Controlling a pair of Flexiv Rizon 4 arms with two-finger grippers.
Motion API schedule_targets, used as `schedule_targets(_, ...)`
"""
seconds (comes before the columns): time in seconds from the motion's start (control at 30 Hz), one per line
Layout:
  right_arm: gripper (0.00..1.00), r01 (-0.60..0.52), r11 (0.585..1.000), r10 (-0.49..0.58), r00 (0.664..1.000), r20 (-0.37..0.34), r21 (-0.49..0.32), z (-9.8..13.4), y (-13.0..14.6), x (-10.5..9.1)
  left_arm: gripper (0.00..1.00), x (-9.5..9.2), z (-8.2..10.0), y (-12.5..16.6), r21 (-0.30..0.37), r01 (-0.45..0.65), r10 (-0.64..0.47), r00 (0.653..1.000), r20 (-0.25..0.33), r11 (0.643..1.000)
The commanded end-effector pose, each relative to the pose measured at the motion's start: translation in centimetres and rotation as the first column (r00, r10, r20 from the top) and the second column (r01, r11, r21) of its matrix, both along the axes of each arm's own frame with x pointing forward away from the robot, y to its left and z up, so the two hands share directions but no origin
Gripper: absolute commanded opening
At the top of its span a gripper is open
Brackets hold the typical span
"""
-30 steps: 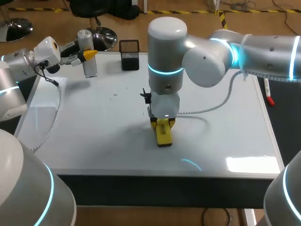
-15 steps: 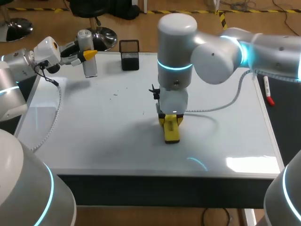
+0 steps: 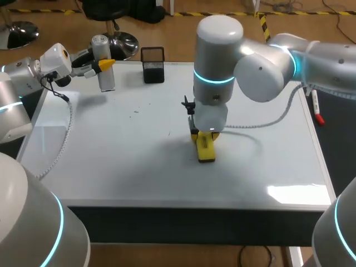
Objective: Pick up the inspection probe, press it on each red-marked spot on the whiteboard one by one, put down the probe, pick up the eraser, and wipe off all the red marks.
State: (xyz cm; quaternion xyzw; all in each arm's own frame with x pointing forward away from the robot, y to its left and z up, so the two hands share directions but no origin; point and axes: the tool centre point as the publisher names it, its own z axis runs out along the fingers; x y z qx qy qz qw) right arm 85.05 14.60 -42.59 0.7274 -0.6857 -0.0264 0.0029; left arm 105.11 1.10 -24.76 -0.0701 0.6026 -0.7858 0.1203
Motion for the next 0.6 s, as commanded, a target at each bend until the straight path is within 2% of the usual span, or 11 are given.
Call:
schedule_targets(0.03, 0.00, -0.013, 1.000, 0.012, 0.999, 0.035, 0.014, 2.6, -1.2, -0.2, 0.00, -0.1, 0.1, 0.0, 0.001, -0.003, 0.003, 1.000, 0.001, 1.000)
schedule_targets(0.43, 0.00, -0.020, 0.999, 0.019, 0.998, 0.053, 0.025, 3.4, -1.6, 0.8, 0.00, -0.1, 0.1, 0.0, 0.001, -0.003, 0.003, 1.000, 0.001, 1.000)
schedule_targets(0.6, 0.00, -0.008, 1.000, 0.007, 0.998, 0.056, 0.026, 3.4, -2.5, 2.0, 0.00, -0.1, 0.1, 0.0, 0.001, -0.003, 0.003, 1.000, 0.001, 1.000)
